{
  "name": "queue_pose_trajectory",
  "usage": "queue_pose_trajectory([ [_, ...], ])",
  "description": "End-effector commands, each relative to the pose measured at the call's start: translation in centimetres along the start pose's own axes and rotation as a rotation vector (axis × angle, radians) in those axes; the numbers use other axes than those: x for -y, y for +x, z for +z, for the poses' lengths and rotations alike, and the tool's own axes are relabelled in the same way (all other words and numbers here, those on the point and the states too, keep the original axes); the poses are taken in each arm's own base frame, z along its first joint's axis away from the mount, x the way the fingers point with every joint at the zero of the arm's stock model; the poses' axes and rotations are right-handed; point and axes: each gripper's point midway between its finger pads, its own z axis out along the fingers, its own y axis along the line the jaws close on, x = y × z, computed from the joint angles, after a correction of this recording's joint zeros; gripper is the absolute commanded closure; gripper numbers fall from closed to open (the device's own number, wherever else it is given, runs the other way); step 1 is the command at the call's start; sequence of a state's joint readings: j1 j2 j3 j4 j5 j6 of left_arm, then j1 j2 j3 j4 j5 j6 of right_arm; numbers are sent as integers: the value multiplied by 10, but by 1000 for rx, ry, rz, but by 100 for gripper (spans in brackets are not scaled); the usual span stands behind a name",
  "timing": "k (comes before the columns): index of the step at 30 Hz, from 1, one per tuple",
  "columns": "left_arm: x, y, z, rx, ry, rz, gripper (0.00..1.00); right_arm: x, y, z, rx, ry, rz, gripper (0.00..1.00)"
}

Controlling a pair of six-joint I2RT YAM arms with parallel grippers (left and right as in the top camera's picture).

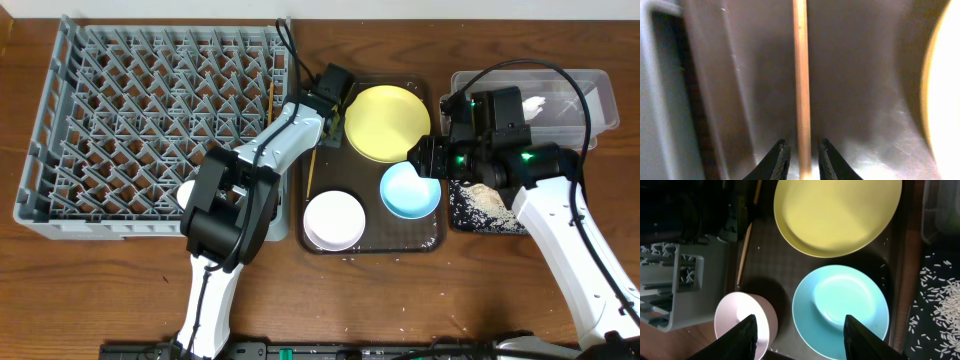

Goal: Sort waste into correct bins and load items into the dishwasher
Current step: 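Reach back to the brown tray and grasp the second chopstick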

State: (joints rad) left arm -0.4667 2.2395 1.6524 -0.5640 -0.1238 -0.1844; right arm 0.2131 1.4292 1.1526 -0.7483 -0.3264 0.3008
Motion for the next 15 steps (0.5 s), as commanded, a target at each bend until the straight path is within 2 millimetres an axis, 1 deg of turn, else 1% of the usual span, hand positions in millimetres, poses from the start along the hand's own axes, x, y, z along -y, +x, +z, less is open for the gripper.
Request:
queue_pose_trajectory([
  [1,22,18,12,-84,124,-29,78,-4,-4,-5,13,-15,-22,47],
  [6,30,21,10,-100,172,-41,78,-4,-4,-5,13,-15,-22,47],
  [8,29,21,10,-103,169,-41,81,-4,-3,-5,12,-14,-21,48],
  [9,28,21,10,-104,168,-41,87,-4,-3,-5,12,-14,-21,48],
  [11,27,19,9,-97,169,-32,90,-4,-3,-5,12,-14,-21,48],
  [13,25,14,3,-86,171,-35,91,-4,-3,-5,12,-14,-21,48],
  [15,21,2,-11,-59,176,-43,91,-4,-3,-5,11,-14,-21,48],
])
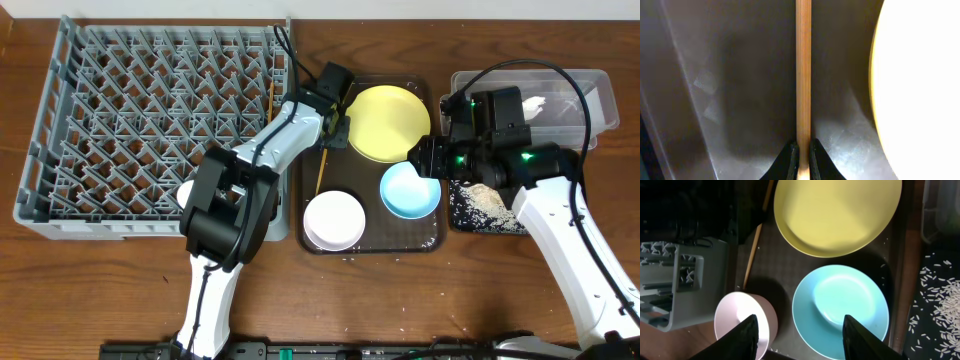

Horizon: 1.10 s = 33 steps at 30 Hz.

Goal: Sort waste into correct bins and load items into the dishwasher
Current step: 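Reach back to the brown tray and grasp the second chopstick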

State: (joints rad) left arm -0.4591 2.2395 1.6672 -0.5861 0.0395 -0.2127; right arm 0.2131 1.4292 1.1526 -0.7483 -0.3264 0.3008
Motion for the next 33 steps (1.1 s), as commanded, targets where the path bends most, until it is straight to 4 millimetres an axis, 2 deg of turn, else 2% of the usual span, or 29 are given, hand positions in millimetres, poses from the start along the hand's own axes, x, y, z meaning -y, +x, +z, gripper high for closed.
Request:
queue_pose_trajectory([
  [1,-1,-8,-14,8,26,-8,91,-4,-3,-5,11,-14,-21,48],
  [4,-1,-25,-50,77,42,-9,91,-4,-3,-5,11,-14,-21,48],
  [5,-1,-32,-72,114,50,-12,90,-4,-3,-5,11,-14,-21,49],
  [9,-4,-43,-133,206,63,-14,89,-4,-3,-5,11,-14,-21,49],
  [10,-7,-45,-155,238,53,-8,88,-4,-3,-5,11,-14,-21,49],
  [12,-17,-44,-177,270,9,5,88,-4,-3,-5,11,-14,-21,48],
  [13,-27,-43,-187,285,-44,-3,88,-4,-3,-5,11,-14,-21,49],
  [14,-47,-39,-199,293,-152,-16,88,-4,-3,-5,10,-14,-21,49],
  [16,-62,-33,-199,272,-225,-22,88,-4,-3,-5,11,-14,-21,49],
  [20,-76,-20,-182,204,-232,-31,88,-4,-3,-5,11,-13,-21,49],
  [22,-66,-15,-174,172,-141,-34,86,-4,-2,-5,7,-13,-20,49],
  [25,-38,-20,-173,186,-3,-17,71,-3,-2,-5,7,-13,-20,49],
  [28,-15,-24,-170,204,58,17,66,-4,-2,-5,8,-13,-19,49],
  [30,-9,-26,-163,212,33,36,65,-4,-2,-5,7,-13,-19,49],
  [33,-14,-28,-144,210,-56,49,65,-3,-2,-5,7,-13,-19,49],
])
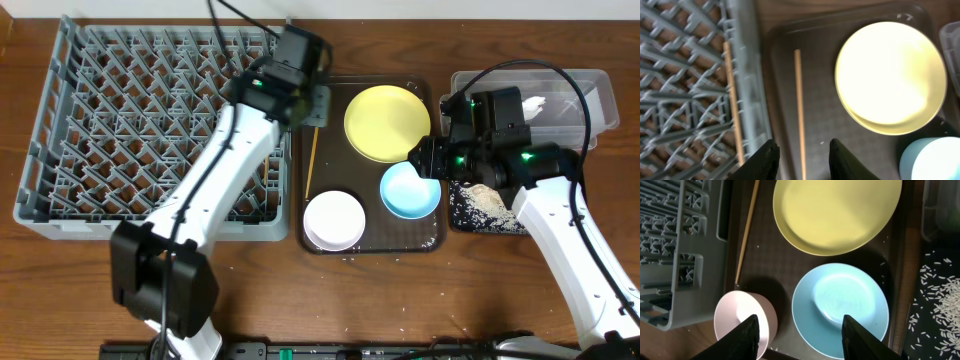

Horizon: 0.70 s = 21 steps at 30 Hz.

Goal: Sort waste into correct bins and load items into the dishwasher
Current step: 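Reach back to the brown tray and grasp the second chopstick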

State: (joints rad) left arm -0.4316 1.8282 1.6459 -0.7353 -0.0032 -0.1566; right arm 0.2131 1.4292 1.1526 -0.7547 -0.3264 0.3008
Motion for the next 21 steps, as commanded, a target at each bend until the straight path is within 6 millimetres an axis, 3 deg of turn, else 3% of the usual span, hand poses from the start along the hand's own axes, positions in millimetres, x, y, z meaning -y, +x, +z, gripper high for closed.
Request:
queue_pose_trajectory([
  [1,1,12,34,-45,-74,39,65,-4,-3,-5,13,-15,-21,49],
  [10,-3,45,118,-155,-108,51,62,-4,-3,-5,13,-15,-21,49],
  [14,-10,54,141,-172,-133,49,61,-4,-3,-5,12,-14,-21,49],
  [21,-11,73,163,-227,-132,46,61,-2,-1,-3,6,-12,-19,48],
])
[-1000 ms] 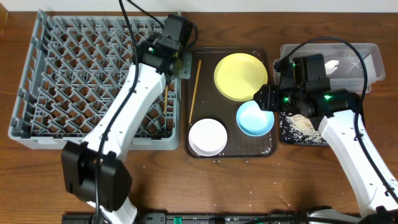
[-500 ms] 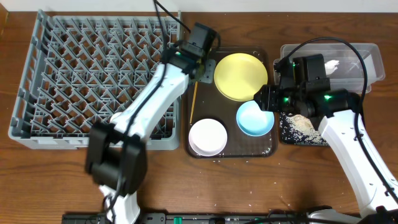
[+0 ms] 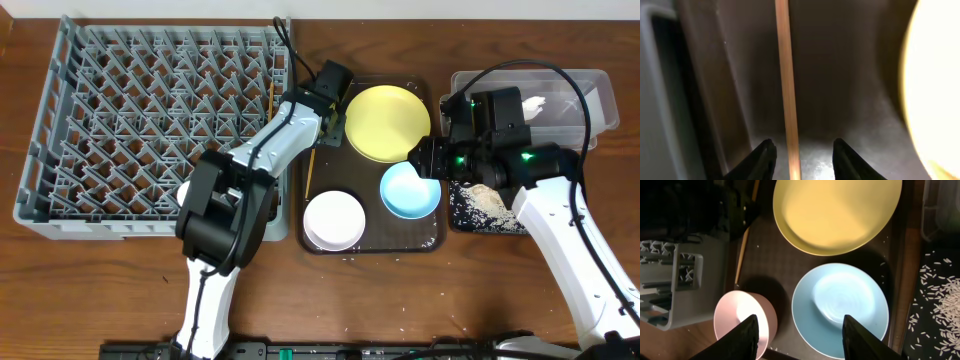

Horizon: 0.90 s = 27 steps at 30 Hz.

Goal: Sort waste into correct bins and load items into the dishwasher

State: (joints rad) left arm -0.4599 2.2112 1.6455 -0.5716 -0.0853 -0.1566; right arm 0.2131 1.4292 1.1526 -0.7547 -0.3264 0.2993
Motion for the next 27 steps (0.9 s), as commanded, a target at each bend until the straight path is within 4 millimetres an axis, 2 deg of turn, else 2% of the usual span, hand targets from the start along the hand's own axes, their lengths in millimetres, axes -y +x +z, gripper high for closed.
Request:
queue_pose_trajectory([
  [1,-2,12,16,-46,-9,-3,62,-2,0,-2,5,-12,-17,48],
  [4,-1,18,17,-72,1,-28,62,-1,1,0,-1,-10,-15,48],
  [5,9,25,16,-106,56,-44,63,-1,1,0,-3,-10,-14,48],
  [8,20,39,14,-167,126,-72,67,-1,1,0,-4,-10,-14,49],
  [14,19,51,19,-201,123,-70,70,-1,1,0,-3,-10,-14,50],
  [18,19,58,23,-219,118,-68,79,-1,1,0,-3,-10,-14,51],
  [20,19,56,22,-214,119,-69,86,-1,1,0,-4,-10,-14,51],
  [23,19,47,17,-189,126,-67,87,-1,2,0,-6,-9,-13,51],
  [27,19,24,-6,-121,143,-74,87,-1,2,0,-6,-9,-13,51],
])
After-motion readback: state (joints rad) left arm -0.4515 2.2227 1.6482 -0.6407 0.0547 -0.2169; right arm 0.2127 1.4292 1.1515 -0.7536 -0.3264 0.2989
